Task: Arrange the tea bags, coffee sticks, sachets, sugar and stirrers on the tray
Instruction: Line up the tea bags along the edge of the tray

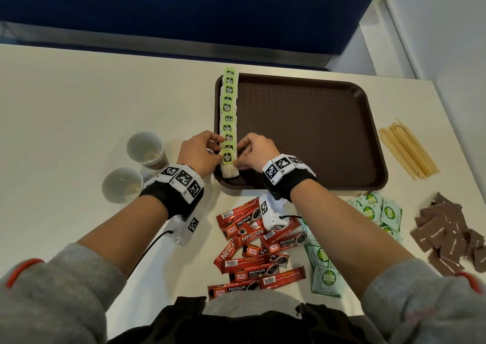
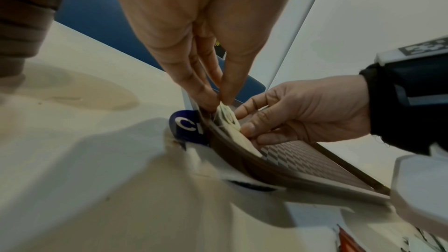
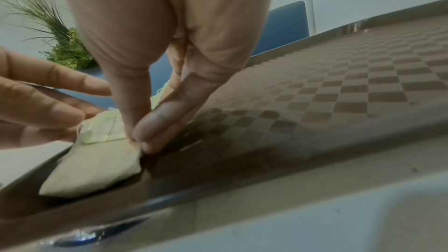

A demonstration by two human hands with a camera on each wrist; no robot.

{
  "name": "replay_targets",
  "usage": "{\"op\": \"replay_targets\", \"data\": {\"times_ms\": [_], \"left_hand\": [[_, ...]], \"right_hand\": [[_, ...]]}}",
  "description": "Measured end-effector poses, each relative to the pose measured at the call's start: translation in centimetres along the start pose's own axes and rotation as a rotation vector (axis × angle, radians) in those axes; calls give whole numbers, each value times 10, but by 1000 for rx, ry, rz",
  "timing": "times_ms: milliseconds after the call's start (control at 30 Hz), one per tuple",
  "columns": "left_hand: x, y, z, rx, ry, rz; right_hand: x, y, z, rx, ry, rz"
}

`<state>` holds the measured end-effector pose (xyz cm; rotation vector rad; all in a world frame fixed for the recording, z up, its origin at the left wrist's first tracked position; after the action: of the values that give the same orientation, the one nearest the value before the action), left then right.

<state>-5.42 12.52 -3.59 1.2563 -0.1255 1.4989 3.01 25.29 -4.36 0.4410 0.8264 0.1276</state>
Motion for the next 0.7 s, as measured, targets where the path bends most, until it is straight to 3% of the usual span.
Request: {"op": "replay_targets", "data": {"times_ms": [500, 700], "left_hand": [[-2, -2, -4, 44, -2, 20], [2, 1, 5, 81, -52, 11]], "right_hand": [[3, 0, 4, -29, 39, -10], [6, 10, 10, 45, 61, 52]]}}
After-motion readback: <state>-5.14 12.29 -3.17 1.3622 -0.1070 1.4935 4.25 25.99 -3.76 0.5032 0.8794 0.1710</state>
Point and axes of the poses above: each hand's wrist, its own z-axis away from the middle knuckle, its own y-axis out of the back of the hand, x = y × z, the point moved 3 cm from there along -z, towards the middle knuckle, and after that the axes turned 11 degrees about -x, right-handed, at the moved point
